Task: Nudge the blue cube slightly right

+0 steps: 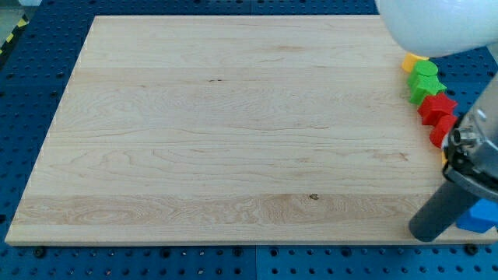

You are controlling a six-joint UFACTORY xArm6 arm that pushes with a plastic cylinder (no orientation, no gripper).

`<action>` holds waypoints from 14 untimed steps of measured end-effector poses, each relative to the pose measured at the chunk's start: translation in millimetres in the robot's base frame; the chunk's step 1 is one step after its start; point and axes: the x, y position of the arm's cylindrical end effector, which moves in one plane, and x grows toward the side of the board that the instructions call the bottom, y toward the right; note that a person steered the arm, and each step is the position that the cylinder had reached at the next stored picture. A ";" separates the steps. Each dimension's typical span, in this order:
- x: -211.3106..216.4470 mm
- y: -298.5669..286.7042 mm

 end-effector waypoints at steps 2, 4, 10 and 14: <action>0.1 9.9; 0.1 4.5; -0.3 13.3; 0.4 17.8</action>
